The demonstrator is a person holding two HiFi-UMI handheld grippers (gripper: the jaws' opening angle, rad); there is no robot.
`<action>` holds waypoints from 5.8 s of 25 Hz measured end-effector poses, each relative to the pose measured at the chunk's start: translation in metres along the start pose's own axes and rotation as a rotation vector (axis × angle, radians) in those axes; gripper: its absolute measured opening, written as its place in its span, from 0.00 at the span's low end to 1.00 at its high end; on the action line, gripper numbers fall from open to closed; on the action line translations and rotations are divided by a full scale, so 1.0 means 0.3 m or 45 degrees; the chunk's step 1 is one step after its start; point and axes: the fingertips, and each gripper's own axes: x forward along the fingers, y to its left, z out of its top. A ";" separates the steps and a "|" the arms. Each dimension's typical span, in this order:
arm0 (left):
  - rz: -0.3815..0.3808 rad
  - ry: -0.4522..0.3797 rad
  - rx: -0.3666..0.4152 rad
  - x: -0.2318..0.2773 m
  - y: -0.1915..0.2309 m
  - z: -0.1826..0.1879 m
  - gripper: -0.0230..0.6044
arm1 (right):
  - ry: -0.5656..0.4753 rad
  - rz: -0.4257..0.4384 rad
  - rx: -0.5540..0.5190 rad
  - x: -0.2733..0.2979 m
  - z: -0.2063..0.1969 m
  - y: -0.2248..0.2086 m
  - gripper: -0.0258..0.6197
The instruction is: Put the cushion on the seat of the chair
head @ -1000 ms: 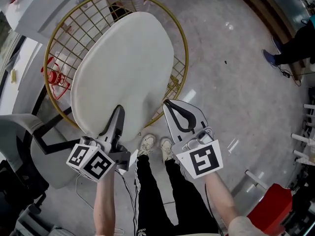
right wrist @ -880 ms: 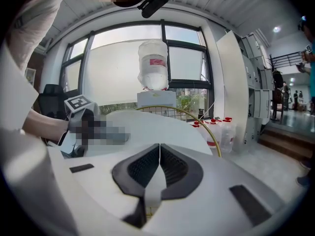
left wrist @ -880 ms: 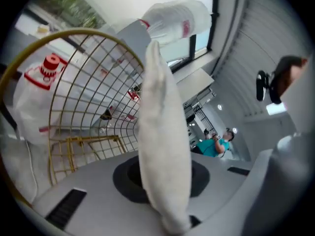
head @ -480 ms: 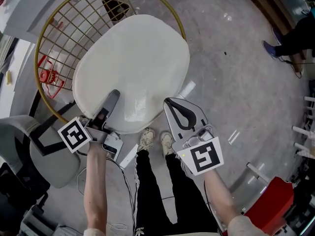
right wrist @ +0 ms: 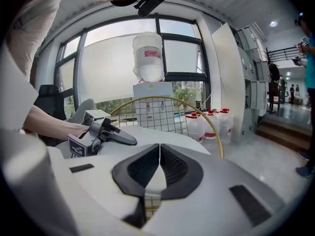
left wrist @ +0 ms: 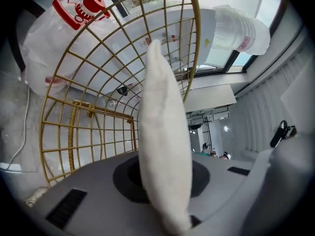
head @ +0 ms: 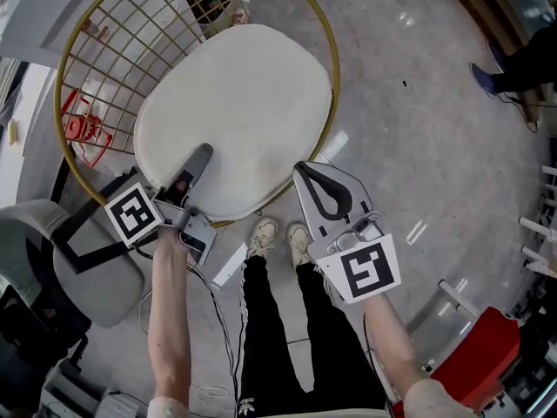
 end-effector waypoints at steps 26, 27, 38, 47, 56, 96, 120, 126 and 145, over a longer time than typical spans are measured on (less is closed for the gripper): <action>0.452 0.005 0.091 -0.026 0.367 -0.004 0.21 | 0.058 0.033 0.026 0.079 -0.093 0.048 0.07; 0.473 0.003 0.109 -0.030 0.375 -0.003 0.24 | 0.059 0.031 0.029 0.079 -0.097 0.046 0.07; 0.738 -0.031 0.240 -0.062 0.440 0.008 0.41 | 0.103 0.022 0.046 0.054 -0.141 0.051 0.07; 0.946 -0.095 0.347 -0.103 0.439 0.022 0.52 | 0.114 -0.021 0.062 0.020 -0.140 0.007 0.07; 1.167 -0.138 0.372 -0.126 0.453 0.020 0.54 | 0.142 -0.051 0.039 -0.021 -0.176 -0.014 0.07; 1.445 -0.401 0.856 -0.259 0.197 0.137 0.73 | 0.096 -0.013 0.016 -0.062 -0.074 0.082 0.07; 0.204 -0.923 1.439 -0.566 -1.551 0.146 0.72 | -0.615 -0.112 -0.280 -0.383 1.248 0.217 0.07; -0.125 -1.045 1.441 -0.781 -1.868 -0.007 0.60 | -0.791 -0.173 -0.215 -0.609 1.502 0.287 0.07; -0.088 -1.192 1.576 -1.002 -1.848 -0.237 0.06 | -0.735 -0.003 -0.393 -0.741 1.411 0.481 0.07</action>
